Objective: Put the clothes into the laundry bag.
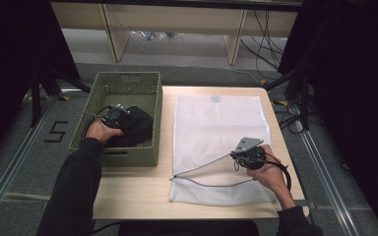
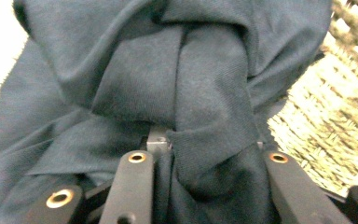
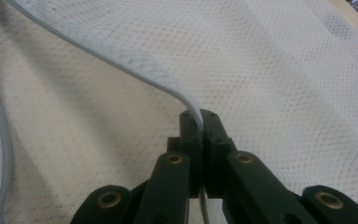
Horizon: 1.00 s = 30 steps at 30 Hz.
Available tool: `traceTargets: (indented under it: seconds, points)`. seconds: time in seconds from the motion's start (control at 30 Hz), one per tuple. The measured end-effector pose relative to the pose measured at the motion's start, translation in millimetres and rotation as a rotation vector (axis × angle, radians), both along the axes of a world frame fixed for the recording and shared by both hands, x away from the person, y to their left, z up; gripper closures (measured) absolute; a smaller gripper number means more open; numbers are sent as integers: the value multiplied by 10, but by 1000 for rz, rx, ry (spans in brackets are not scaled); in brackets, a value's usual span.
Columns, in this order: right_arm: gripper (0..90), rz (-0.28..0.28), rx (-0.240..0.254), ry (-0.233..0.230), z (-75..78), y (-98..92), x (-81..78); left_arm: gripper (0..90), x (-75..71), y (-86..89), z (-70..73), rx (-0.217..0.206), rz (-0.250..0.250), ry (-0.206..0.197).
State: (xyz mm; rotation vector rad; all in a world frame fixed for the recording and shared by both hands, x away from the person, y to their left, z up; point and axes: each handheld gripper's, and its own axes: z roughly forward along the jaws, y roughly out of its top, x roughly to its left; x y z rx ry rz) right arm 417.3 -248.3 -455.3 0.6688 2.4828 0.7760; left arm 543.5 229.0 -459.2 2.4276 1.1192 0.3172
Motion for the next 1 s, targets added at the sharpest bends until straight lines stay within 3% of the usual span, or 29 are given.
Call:
traceTargets:
  seconds: [0.03, 0.23, 0.3, 0.5, 0.57, 0.63, 0.87, 0.9, 1.0]
  points:
    - [899, 10, -3, -5, 11, -8, 7, 681, 0, 30, 49, -6, -2, -13]
    - [899, -6, 15, -12, 14, -16, 3, 689, -52, 140, 367, -149, 55, -108]
    - [899, -8, 11, -11, 11, -13, -1, 690, -98, 168, 475, -187, 85, -111]
    - [899, -10, 11, -12, 11, -16, 2, 691, -214, 251, 823, -227, 97, -172]
    - [898, 28, 1, -42, 19, -28, 35, 691, -245, 258, 921, -227, 89, -180]
    - [899, -1, 10, -22, 13, -21, 16, 691, -284, 255, 1027, -235, 88, -193]
    - [899, 14, -2, -34, 21, -31, 22, 692, -442, 234, 1334, -323, 59, -224]
    - [898, 2, 10, -18, 19, -29, 15, 692, -466, 229, 1383, -334, 56, -232]
    - [898, 18, 3, -31, 17, -29, 29, 692, -515, 218, 1492, -344, 51, -253]
